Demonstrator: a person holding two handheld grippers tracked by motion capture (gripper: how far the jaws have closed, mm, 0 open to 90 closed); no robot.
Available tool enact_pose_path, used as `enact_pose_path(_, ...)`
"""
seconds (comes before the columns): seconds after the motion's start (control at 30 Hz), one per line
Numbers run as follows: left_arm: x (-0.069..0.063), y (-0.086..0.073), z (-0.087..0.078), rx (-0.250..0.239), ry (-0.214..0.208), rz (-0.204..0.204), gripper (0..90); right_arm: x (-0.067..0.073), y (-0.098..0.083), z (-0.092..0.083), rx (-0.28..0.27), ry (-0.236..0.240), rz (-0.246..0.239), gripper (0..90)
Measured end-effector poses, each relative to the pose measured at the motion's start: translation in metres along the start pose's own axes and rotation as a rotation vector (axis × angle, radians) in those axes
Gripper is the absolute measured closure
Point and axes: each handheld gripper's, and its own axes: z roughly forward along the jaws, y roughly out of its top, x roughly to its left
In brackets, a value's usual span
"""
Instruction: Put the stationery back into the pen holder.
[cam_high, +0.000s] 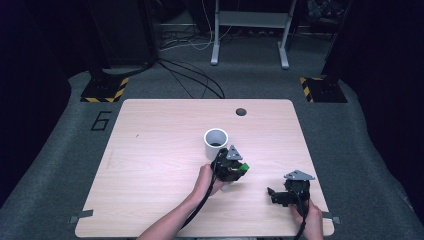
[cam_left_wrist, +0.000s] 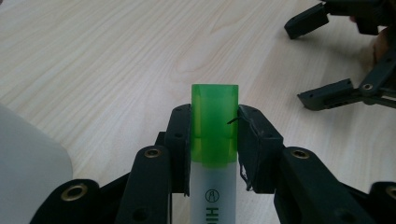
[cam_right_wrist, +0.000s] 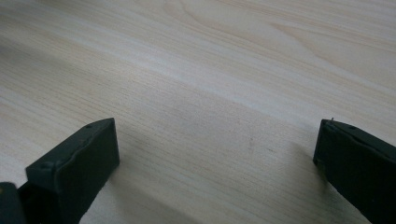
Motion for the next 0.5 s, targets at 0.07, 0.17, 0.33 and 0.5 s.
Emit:
enact_pose_path(0.07,0.0,-0.001,-0.005,-0.013,0.003,0.005,67.2,0.0,0.0,0.0,0.0,0.0,-0.001,0.0)
enact_pose_path(0.17,0.0,-0.003,-0.013,-0.026,0.01,0.007,67.1,0.0,0.0,0.0,0.0,0.0,-0.001,0.0)
enact_pose_path(0.33,0.002,-0.005,-0.03,-0.067,0.027,0.011,67.2,0.0,0.0,0.0,-0.001,0.0,-0.001,0.0)
enact_pose_path(0.5,0.005,-0.007,-0.045,-0.099,0.035,0.003,67.2,0.0,0.0,0.0,-0.001,0.0,-0.001,0.0)
